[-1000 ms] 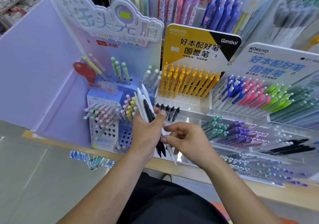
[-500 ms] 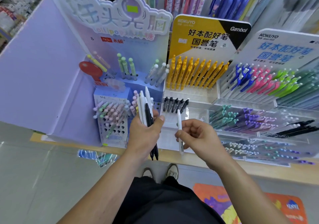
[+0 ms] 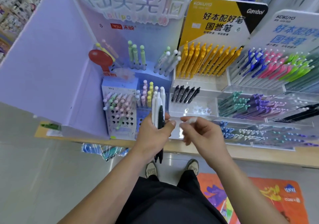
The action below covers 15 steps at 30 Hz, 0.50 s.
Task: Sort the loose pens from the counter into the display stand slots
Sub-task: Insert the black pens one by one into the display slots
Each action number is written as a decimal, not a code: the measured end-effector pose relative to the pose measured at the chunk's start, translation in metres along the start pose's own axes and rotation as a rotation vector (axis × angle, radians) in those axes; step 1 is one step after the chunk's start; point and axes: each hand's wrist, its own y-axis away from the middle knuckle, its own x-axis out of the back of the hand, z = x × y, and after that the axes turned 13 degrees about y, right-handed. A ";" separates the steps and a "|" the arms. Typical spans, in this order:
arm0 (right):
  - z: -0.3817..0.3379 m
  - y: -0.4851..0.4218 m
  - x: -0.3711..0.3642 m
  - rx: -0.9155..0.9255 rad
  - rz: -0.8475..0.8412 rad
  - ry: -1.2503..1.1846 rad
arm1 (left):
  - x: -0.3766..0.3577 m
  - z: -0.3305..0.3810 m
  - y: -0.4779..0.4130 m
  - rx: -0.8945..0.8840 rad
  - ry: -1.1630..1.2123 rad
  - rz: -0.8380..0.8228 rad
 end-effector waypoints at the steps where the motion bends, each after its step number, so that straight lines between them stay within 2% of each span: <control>1: 0.006 -0.005 0.000 0.024 0.075 0.082 | 0.002 -0.002 -0.001 0.007 0.006 0.024; 4: 0.023 -0.022 -0.002 0.027 0.149 0.217 | 0.006 -0.009 -0.003 0.022 -0.014 0.088; 8: 0.035 -0.034 -0.013 0.032 0.143 0.123 | 0.006 -0.017 -0.001 0.019 -0.016 0.122; 12: 0.038 -0.040 -0.023 0.083 0.118 0.140 | 0.006 -0.021 0.002 0.012 -0.007 0.160; 15: 0.045 -0.044 -0.028 0.044 0.159 0.140 | 0.006 -0.024 0.003 0.008 -0.004 0.170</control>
